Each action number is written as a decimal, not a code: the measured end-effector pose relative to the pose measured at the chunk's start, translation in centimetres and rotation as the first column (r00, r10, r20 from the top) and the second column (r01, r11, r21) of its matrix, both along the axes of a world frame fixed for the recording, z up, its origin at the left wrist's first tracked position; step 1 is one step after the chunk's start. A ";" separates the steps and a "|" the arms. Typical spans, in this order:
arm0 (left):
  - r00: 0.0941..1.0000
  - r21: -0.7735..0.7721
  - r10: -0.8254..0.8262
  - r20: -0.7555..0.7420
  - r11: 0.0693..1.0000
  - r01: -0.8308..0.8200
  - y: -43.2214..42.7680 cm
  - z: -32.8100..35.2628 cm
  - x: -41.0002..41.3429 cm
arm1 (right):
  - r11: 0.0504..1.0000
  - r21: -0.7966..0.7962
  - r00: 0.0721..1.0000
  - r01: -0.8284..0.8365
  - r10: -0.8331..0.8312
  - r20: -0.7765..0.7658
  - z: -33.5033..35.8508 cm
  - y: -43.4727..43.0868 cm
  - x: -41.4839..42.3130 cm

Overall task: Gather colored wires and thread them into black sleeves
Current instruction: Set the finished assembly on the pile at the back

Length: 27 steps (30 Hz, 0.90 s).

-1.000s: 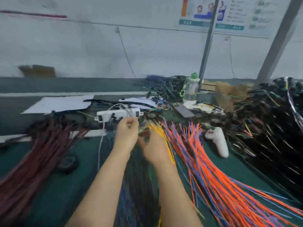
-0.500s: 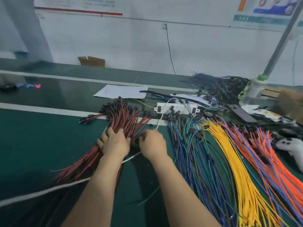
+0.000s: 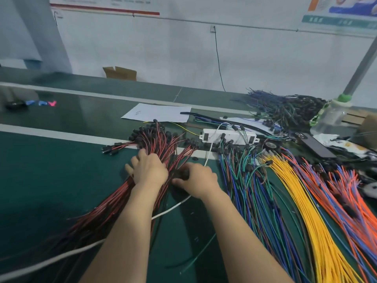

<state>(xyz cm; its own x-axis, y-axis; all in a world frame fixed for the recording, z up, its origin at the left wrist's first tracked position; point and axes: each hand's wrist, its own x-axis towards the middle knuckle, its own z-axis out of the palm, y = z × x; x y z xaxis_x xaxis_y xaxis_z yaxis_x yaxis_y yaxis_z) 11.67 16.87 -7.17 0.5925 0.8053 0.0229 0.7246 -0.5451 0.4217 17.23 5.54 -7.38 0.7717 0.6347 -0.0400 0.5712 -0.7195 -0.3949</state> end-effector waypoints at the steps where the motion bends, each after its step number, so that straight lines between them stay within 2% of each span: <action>1: 0.998 0.025 0.012 0.063 1.000 -0.014 0.1 0.4 -0.2 | 1.000 -0.016 0.999 0.011 -0.012 -0.033 0.2 -0.1 0.3; 5: 0.935 0.046 -0.018 0.355 0.999 0.002 0.7 2.3 -0.1 | 0.999 -0.052 0.994 0.015 -0.021 -0.105 1.0 -0.7 1.0; 7: 0.916 -0.119 -0.036 0.399 0.989 0.090 0.7 3.0 0.4 | 0.999 -0.032 0.992 0.022 -0.026 -0.127 1.1 -0.8 0.9; 9: 0.955 -0.344 -0.142 0.261 0.910 0.230 0.2 2.7 0.7 | 0.999 0.004 0.989 0.035 -0.034 -0.142 0.9 -0.8 0.9; 11: 0.949 -0.485 -0.314 0.010 0.829 0.279 -0.4 1.6 0.5 | 0.995 0.061 0.988 0.073 -0.064 -0.142 0.7 -0.7 1.1; 13: 0.897 -0.456 -0.412 -0.157 0.836 0.304 -0.8 0.9 0.2 | 0.979 0.148 0.983 0.137 -0.115 -0.143 0.6 -0.5 1.1; 16: 0.871 -0.296 -0.418 -0.257 0.892 0.341 -0.8 1.6 0.0 | 0.948 0.259 0.979 0.183 -0.153 -0.131 0.5 0.5 1.2; 20: 0.886 -0.305 -0.406 -0.226 0.893 0.331 -0.2 2.7 -0.1 | 0.948 0.251 0.973 0.197 -0.158 -0.167 0.3 3.4 1.5; 24: 0.956 -0.236 -0.281 -0.088 0.938 0.254 0.4 2.5 0.4 | 0.967 0.104 0.959 0.233 -0.211 -0.188 -0.1 5.6 2.1; 27: 0.976 -0.185 -0.218 -0.019 0.960 0.211 0.3 2.1 0.9 | 0.965 0.099 0.955 0.242 -0.219 -0.199 -0.7 5.9 2.6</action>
<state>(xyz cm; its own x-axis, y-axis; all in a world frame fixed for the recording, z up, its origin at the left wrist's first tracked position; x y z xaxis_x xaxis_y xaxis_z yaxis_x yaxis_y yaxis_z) 12.53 17.21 -5.09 0.7492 0.6479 -0.1374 0.6167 -0.6068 0.5015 19.86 11.45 -8.07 0.8840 0.4492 -0.1299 0.3040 -0.7632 -0.5702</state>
